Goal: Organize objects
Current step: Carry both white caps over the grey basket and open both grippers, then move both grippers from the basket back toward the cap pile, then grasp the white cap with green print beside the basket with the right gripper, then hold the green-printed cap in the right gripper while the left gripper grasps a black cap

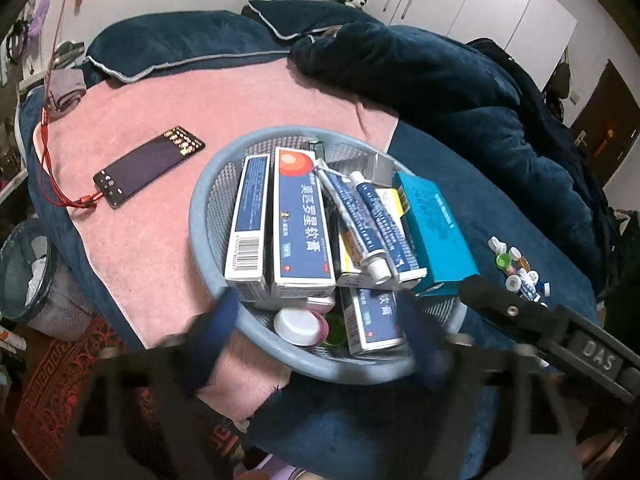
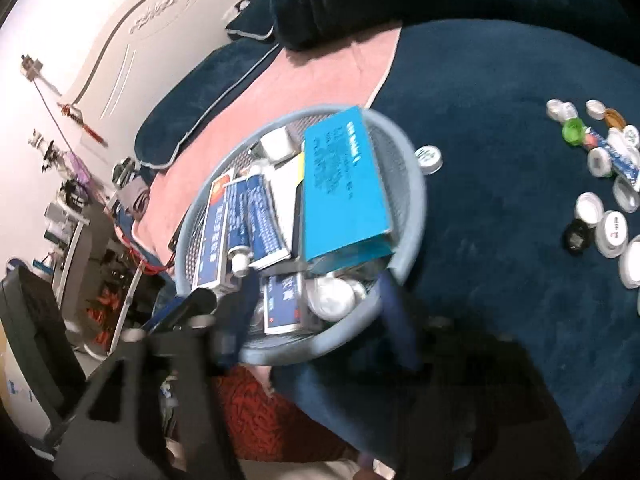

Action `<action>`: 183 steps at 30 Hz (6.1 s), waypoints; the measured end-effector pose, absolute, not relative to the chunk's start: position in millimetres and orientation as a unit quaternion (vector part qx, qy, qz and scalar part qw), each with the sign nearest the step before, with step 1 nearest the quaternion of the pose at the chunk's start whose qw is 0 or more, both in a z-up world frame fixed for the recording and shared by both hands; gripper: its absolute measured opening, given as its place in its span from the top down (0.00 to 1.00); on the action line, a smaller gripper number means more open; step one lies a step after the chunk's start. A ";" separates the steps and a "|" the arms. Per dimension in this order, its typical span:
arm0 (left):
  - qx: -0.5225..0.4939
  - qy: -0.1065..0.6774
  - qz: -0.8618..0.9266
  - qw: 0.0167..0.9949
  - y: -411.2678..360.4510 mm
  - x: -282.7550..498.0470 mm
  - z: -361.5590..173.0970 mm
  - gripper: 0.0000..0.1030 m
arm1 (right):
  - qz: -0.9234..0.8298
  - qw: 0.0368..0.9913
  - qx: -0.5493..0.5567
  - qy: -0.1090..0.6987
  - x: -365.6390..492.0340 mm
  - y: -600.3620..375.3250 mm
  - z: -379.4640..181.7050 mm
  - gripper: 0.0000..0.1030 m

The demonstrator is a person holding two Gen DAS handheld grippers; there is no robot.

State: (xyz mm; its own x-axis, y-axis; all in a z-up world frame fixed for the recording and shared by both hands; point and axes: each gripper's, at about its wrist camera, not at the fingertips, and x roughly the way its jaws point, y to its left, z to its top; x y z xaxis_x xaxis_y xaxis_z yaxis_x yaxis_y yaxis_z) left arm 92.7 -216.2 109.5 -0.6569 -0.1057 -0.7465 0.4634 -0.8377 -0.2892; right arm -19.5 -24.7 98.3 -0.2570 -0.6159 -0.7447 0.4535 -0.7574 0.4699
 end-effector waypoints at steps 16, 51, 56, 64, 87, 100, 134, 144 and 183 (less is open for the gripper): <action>0.412 0.156 -0.876 0.195 -181.1 89.6 121.5 0.01 | -0.837 0.258 0.483 -0.002 -10.0 19.1 108.2 0.00; 0.433 0.116 -0.881 0.147 -123.4 62.9 121.3 0.01 | -0.852 0.203 0.482 0.007 -16.0 76.0 101.5 0.00; 0.435 0.112 -0.882 0.144 -117.4 60.9 121.4 0.01 | -0.853 0.198 0.483 0.006 -16.0 82.5 100.8 0.00; 0.439 0.105 -0.881 0.140 -111.0 58.6 120.5 0.01 | -0.854 0.193 0.484 0.006 -15.4 89.3 100.5 0.00; 0.448 0.094 -0.879 0.132 -100.4 53.9 116.0 0.01 | -0.853 0.181 0.490 0.005 -18.4 102.2 97.2 0.00; 0.453 0.087 -0.879 0.117 -84.1 46.4 110.6 0.01 | -0.852 0.168 0.495 0.001 -21.3 116.7 91.7 0.00; 0.516 0.210 -0.822 0.115 -174.2 -91.4 145.9 0.01 | -0.724 0.429 0.472 0.262 -168.6 -40.8 35.8 0.14; 0.527 0.224 -0.814 0.102 -164.4 -99.1 142.1 0.01 | -0.682 0.504 0.445 0.289 -176.9 -54.5 27.3 0.24; 0.588 0.059 -0.806 -0.034 12.1 -70.6 81.7 0.01 | -0.814 0.177 0.552 0.028 -75.7 205.1 94.5 0.70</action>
